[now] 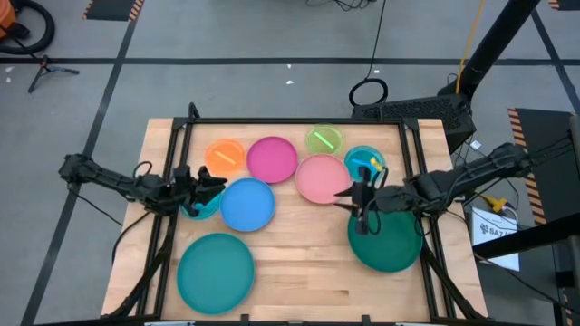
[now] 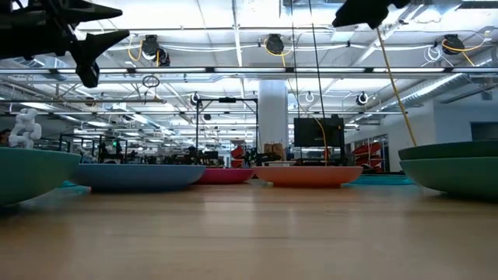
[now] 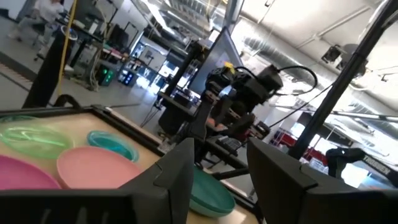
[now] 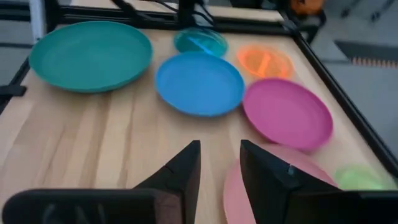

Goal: Stack plastic plates
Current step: Stack the green plate on top of the dark green plate

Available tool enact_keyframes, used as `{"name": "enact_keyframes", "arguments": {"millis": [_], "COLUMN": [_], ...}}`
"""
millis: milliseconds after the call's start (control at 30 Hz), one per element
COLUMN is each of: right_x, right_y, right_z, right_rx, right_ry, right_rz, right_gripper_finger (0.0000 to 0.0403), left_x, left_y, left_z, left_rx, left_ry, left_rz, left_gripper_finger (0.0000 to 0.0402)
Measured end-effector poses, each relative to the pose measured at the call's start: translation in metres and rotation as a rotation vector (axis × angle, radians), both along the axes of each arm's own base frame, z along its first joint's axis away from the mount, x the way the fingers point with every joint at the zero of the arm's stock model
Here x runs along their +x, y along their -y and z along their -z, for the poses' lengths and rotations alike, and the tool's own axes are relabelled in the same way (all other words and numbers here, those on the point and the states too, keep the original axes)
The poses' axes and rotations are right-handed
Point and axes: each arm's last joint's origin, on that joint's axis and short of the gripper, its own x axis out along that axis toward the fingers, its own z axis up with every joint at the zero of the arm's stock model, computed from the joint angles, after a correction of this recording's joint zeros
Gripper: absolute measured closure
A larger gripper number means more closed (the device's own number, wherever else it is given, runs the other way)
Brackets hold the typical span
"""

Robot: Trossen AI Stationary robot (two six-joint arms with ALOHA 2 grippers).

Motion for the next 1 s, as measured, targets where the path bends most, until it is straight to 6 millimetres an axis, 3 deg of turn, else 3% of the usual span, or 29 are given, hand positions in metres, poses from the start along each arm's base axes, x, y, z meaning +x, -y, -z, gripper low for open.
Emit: {"name": "enact_keyframes", "arguments": {"millis": [267, 533, 800, 1000], "right_x": [0.020, 0.024, 0.006, -0.020], "right_y": [-0.022, -0.028, -0.021, -0.005], "right_z": [0.012, 0.005, 0.015, 0.021], "right_rx": [-0.102, -0.219, -0.248, -0.214], "right_ry": [0.011, 0.085, 0.177, 0.282], "right_rz": [-0.131, -0.219, -0.286, -0.245], "right_gripper_finger": [0.0298, 0.0298, 0.0298, 0.0298], "left_x": [0.016, 0.059, 0.111, 0.129], "left_y": [0.009, 0.033, 0.062, 0.077], "left_z": [0.001, -0.045, -0.069, -0.073], "left_rx": [-0.059, 0.065, 0.169, 0.193], "left_ry": [-0.026, -0.088, -0.416, -0.586], "left_rz": [-0.009, -0.002, 0.035, 0.059], "left_gripper_finger": [0.0248, 0.0248, 0.0248, 0.0248]}}
